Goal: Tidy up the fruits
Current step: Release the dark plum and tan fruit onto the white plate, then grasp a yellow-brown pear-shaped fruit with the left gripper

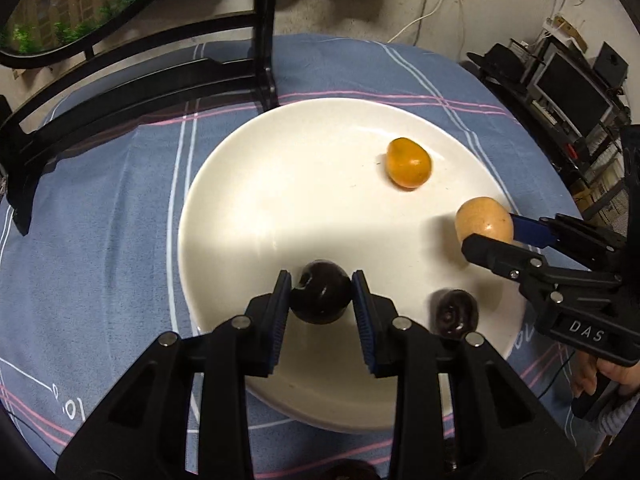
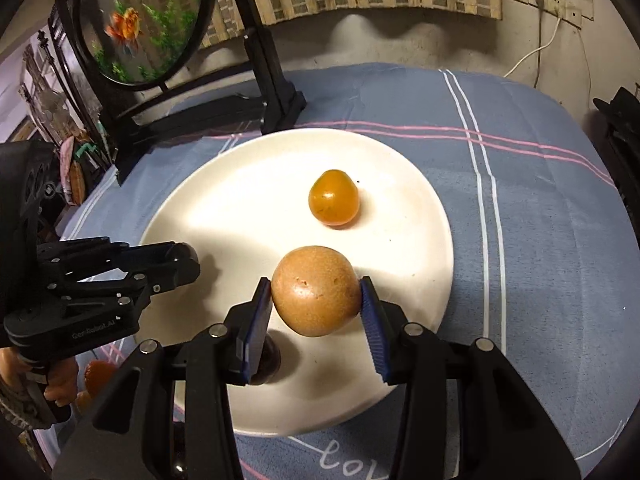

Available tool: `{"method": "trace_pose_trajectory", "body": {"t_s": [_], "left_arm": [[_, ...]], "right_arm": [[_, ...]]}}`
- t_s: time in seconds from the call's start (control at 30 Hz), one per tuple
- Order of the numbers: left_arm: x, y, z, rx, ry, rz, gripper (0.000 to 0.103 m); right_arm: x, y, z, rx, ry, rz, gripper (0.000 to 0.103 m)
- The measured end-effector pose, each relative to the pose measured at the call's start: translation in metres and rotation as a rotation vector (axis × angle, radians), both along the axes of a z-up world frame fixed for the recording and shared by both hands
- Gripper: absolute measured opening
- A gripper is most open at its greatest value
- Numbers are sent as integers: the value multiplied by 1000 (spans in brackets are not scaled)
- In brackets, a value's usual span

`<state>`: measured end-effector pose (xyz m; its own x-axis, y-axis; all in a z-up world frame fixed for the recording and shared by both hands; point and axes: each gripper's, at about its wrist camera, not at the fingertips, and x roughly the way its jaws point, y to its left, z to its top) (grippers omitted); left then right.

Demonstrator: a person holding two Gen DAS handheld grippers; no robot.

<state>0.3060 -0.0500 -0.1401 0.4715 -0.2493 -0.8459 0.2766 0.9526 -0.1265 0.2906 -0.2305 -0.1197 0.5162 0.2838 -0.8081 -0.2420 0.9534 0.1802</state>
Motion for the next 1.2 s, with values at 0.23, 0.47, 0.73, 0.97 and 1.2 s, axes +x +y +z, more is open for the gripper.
{"method": "trace_pose_trajectory", "body": {"t_s": [0.23, 0.47, 0.73, 0.97, 1.2], "left_arm": [[-18, 15, 31, -3, -51, 26, 55], [-89, 53, 87, -18, -156, 81, 71], [-193, 90, 61, 32, -79, 136, 74], [-236, 107, 19, 20, 18, 169, 74], [-214, 105, 4, 25, 25, 169, 74]], "right_arm": [[-21, -7, 56, -1, -136, -44, 66], [-122, -25, 171, 124, -435, -92, 71], [-222, 1, 102, 7, -223, -54, 90], [-277, 19, 82, -49, -121, 48, 90], [-288, 9, 95, -86, -152, -8, 95]]}}
